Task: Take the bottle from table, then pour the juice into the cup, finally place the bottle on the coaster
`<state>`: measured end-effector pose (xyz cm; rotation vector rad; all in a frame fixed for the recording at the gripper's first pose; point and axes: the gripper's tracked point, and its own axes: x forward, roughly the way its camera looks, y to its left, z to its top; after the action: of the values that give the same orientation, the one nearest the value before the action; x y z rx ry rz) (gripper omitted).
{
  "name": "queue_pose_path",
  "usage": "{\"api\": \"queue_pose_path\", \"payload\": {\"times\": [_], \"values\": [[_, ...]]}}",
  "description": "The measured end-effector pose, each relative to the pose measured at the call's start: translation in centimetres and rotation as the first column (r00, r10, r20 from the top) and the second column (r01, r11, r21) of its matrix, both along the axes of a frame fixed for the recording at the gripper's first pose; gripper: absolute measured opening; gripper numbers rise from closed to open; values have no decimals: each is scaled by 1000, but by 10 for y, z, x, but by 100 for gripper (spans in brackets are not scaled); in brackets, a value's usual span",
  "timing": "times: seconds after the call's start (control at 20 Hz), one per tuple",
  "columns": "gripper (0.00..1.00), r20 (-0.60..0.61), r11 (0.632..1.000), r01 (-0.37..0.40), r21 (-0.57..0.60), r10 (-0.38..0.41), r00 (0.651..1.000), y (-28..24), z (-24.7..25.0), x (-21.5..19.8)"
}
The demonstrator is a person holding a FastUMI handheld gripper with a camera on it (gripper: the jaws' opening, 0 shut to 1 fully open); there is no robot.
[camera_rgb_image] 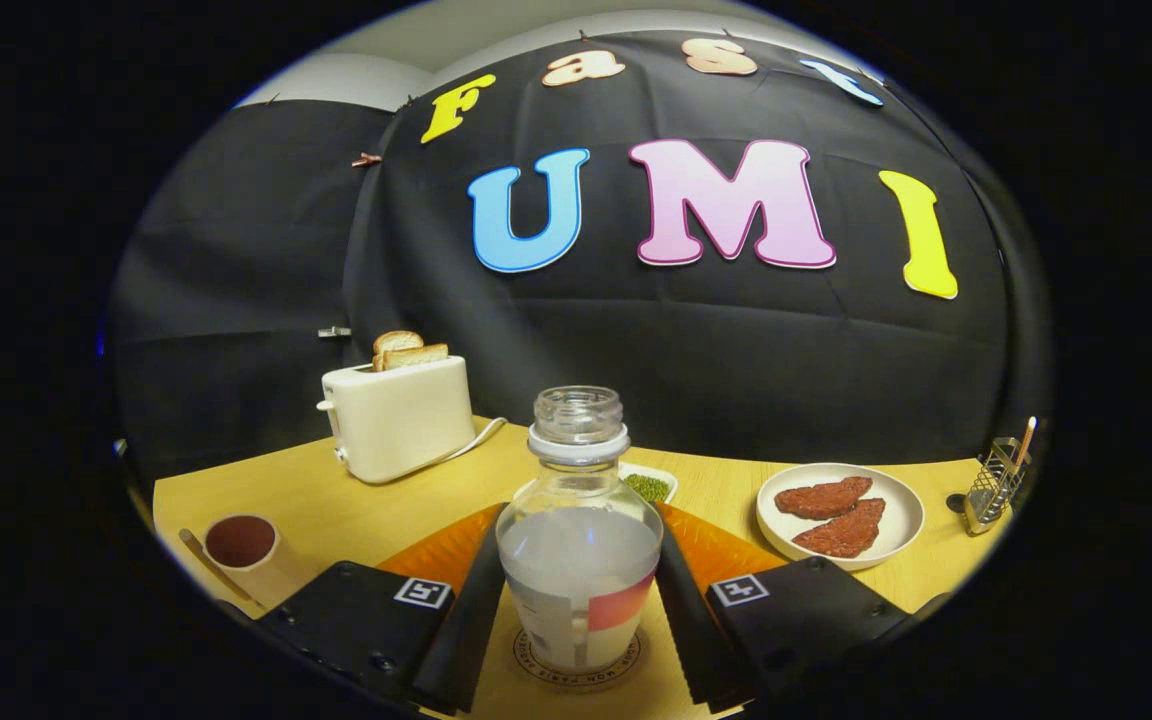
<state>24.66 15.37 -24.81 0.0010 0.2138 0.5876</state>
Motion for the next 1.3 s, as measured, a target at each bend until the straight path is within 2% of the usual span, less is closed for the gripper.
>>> {"api": "queue_pose_path", "payload": {"times": [0.3,0.35,0.4,0.55,0.9,1.3], "values": [[82,-17,1000,7,-3,-7,1000,1,-1,-5],[87,-27,1000,11,-1,-11,1000,1,-2,-6],[100,-48,1000,20,1,-20,999,-1,-5,-6],[100,-126,999,34,30,-30,992,-2,-8,-14],[99,-134,998,62,20,-59,989,-14,16,-29],[98,-55,996,85,37,-83,995,-55,101,-66]]}}
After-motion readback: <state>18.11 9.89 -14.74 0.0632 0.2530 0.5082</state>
